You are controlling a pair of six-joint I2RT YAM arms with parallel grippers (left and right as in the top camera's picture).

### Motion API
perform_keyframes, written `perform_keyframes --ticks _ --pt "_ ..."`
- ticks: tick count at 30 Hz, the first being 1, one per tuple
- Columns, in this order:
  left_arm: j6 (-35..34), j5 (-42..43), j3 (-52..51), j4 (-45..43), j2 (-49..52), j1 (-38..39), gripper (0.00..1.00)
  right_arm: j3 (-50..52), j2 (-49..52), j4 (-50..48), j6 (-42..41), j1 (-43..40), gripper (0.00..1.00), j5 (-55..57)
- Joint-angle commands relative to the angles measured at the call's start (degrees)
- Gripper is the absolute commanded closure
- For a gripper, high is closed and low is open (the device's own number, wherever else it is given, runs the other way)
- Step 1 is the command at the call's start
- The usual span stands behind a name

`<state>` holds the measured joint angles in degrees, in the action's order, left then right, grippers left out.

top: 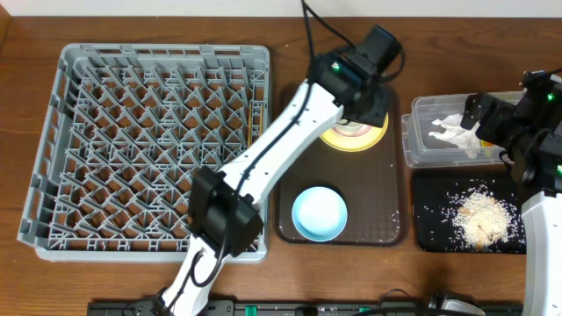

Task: Sort waste into correct bins and load items into the dishwasher rack
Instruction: 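Reach the left gripper to the white cup on the yellow plate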

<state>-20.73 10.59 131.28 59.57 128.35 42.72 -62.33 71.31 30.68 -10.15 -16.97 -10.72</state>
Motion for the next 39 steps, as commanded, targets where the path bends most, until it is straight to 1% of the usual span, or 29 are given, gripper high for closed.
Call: perform_keyframes --ticks 1,4,7,9,15,19,21,28,37,39 --pt "0.6 -0.9 1.3 -2.6 1.6 1.1 0.51 -1.0 -0.2 0.0 0.6 -0.2 0.01 -0.3" --pt "0.6 -5.6 1.3 -4.6 3.1 2.1 0.60 -1.0 -0.2 0.0 0.6 -0.2 0.01 -0.3" --pt "0.6 -10.1 1.2 -5.4 4.5 2.7 0.65 -1.0 -0.2 0.0 0.6 -0.2 0.01 -0.3" --pt "0.6 -10.7 1.2 -5.6 5.2 2.8 0.67 -1.0 -0.2 0.0 0.6 -0.2 0.01 -0.3" --pt "0.6 -10.7 1.1 -5.9 6.6 2.8 0.68 -1.0 -0.2 0.0 0.6 -0.2 0.01 -0.3" --pt "0.6 -13.5 1.0 -6.2 7.8 2.8 0.69 -1.0 -0.2 0.0 0.6 -0.2 0.01 -0.3" --pt "0.6 -14.6 0.9 -6.3 8.5 2.8 0.71 -1.0 -0.2 0.0 0.6 -0.2 0.01 -0.3" --pt "0.6 -15.0 0.9 -6.4 10.5 2.7 0.75 -1.0 -0.2 0.0 0.6 -0.2 0.01 -0.3" --pt "0.6 -15.8 0.8 -6.8 12.1 2.7 0.75 -1.0 -0.2 0.0 0.6 -0.2 0.01 -0.3" --pt "0.6 -15.8 0.8 -6.8 12.2 2.7 0.78 -1.0 -0.2 0.0 0.6 -0.2 0.01 -0.3"
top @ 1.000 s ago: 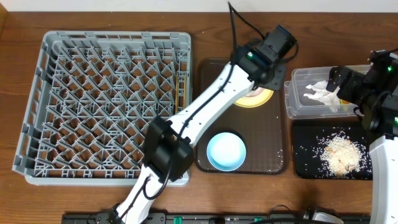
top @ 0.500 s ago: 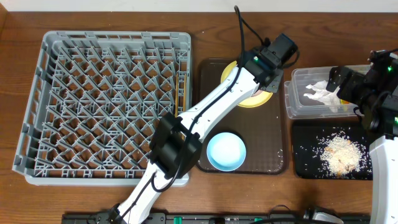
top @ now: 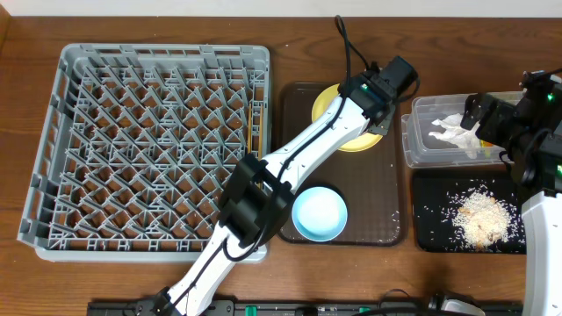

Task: Sort waste into correct bins and load items into the dishwasher rack
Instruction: 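Reach the left gripper to the white cup on the yellow plate, then lift the white cup and place it upright in the rack's back corner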

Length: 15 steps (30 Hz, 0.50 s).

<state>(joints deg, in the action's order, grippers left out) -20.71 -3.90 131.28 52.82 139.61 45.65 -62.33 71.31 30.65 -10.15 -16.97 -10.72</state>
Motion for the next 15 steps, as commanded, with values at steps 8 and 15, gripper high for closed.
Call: perform_keyframes --ticks 8,15 --pt "0.6 -2.0 0.8 0.2 1.6 -0.2 0.80 -1.0 -0.2 0.0 0.6 -0.2 0.01 -0.3" --pt "0.6 -2.0 0.8 0.0 1.2 -0.3 0.94 -1.0 -0.2 0.0 0.6 -0.2 0.01 -0.3"
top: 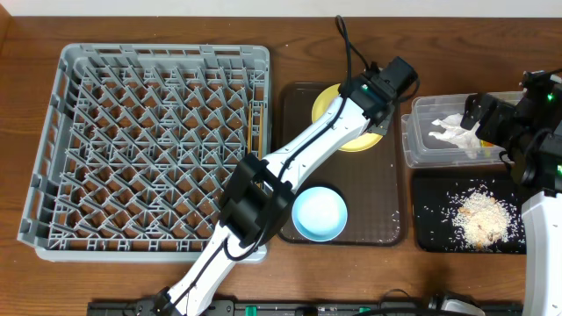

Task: Sort waste into correct bins and load items into the dishwasher rack
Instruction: 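Lift the white cup and place it upright in the rack's back corner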

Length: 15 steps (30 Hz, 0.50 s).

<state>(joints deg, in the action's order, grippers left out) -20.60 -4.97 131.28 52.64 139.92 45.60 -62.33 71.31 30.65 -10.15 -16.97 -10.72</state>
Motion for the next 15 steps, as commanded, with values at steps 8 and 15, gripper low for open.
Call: perform_keyframes --ticks 8,15 --pt "0.4 -0.9 0.9 0.2 -4.5 -1.4 0.94 -1.0 -0.2 0.0 0.6 -0.2 0.01 -0.3" --pt "0.4 7.1 0.9 0.5 -16.4 -5.9 0.94 -1.0 -0.2 0.0 0.6 -0.2 0.01 -0.3"
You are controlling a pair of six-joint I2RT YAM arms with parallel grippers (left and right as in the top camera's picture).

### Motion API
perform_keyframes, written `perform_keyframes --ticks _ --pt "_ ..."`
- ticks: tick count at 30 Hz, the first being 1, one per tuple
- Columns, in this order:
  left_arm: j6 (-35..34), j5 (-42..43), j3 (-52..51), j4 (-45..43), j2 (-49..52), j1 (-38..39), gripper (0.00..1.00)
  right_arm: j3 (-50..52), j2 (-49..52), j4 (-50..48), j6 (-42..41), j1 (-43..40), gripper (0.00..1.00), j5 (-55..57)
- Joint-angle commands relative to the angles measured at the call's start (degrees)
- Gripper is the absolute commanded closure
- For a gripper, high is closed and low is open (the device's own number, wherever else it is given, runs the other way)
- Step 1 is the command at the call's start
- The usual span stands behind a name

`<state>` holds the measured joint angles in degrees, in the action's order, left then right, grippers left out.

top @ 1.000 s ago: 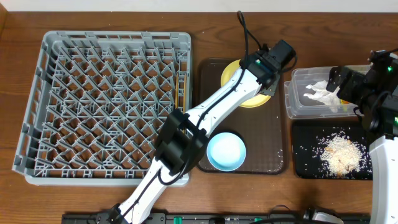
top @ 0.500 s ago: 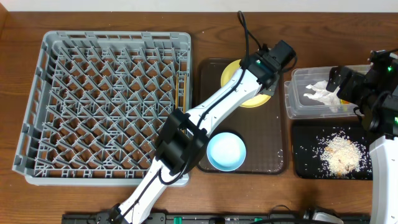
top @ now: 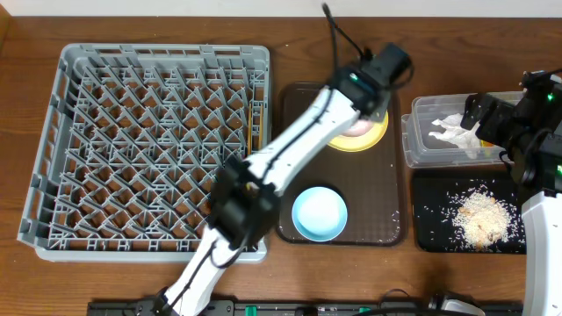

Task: Sort waste into correct bins and load items into the dishwasher rack
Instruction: 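Lift the white cup and place it upright in the rack's back corner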

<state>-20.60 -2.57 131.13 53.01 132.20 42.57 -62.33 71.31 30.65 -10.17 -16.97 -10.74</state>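
A yellow plate (top: 351, 139) lies at the far end of the brown tray (top: 386, 206), with a pale patch near its middle. My left arm reaches across from the bottom, and its gripper (top: 376, 104) is over the plate's far right rim. The wrist hides the fingers. A light blue bowl (top: 319, 213) sits at the tray's near end. The grey dishwasher rack (top: 149, 149) fills the left side. My right gripper (top: 479, 116) hovers over the clear bin (top: 420, 147), fingers apart above a crumpled white tissue (top: 450, 132).
A black tray (top: 432, 239) at the right front holds scattered rice (top: 479, 218). The right arm's body stands along the right edge. The left arm's long white link crosses the rack's right rim and the brown tray.
My left wrist has shifted slightly up and left. The yellow plate now shows a little lower and to the right on the tray. The right arm has not moved.
At first my left gripper was over the yellow plate at the tray's far end. Then it sat further right at the plate's rim, and the plate showed up and left of where it was. Now the plate is back lower. The right gripper stayed over the clear bin.
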Motion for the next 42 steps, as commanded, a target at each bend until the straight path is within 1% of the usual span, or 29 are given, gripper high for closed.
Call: perform_keyframes --ticks 1,4,7,13,16,19,21,23,26,32,37,42 --pt "0.4 7.6 1.0 0.3 -10.4 -4.2 0.94 -1.0 -0.2 0.0 0.6 -0.2 0.01 -0.3" --pt "0.4 16.4 1.0 1.1 -14.3 -10.3 0.94 -1.0 -0.2 0.0 0.6 -0.2 0.01 -0.3" --pt "-1.7 26.8 1.0 2.3 -15.1 -17.9 0.94 -1.0 -0.2 0.0 0.6 -0.2 0.01 -0.2" --pt "-2.2 55.3 1.0 3.9 -10.6 -33.6 0.94 -1.0 -0.2 0.0 0.6 -0.2 0.01 -0.3" --pt "-2.1 66.9 1.0 3.9 -7.0 -38.4 0.94 -1.0 -0.2 0.0 0.6 -0.2 0.01 -0.2" --pt "-2.2 75.6 1.0 3.9 -3.1 -41.6 0.94 -1.0 -0.2 0.0 0.6 -0.2 0.01 -0.3" --pt "-2.2 79.7 1.0 3.9 -0.9 -42.5 0.94 -1.0 -0.2 0.0 0.6 -0.2 0.01 -0.2" --pt "-2.2 82.0 1.0 3.9 0.9 -43.1 0.93 -1.0 -0.2 0.0 0.6 -0.2 0.01 -0.3" --pt "-1.9 82.0 1.0 3.7 2.6 -43.4 0.94 -1.0 -0.2 0.0 0.6 -0.2 0.01 -0.3" --pt "-1.8 81.2 0.4 3.6 5.1 -43.4 0.94 -1.0 -0.2 0.0 0.6 -0.2 0.01 -0.3" --pt "-1.8 78.3 -2.6 3.6 5.2 -43.6 0.94 -1.0 -0.2 0.0 0.6 -0.2 0.01 -0.3" --pt "-1.7 78.2 -6.2 3.4 5.2 -44.1 0.94 -1.0 -0.2 0.0 0.6 -0.2 0.01 -0.3"
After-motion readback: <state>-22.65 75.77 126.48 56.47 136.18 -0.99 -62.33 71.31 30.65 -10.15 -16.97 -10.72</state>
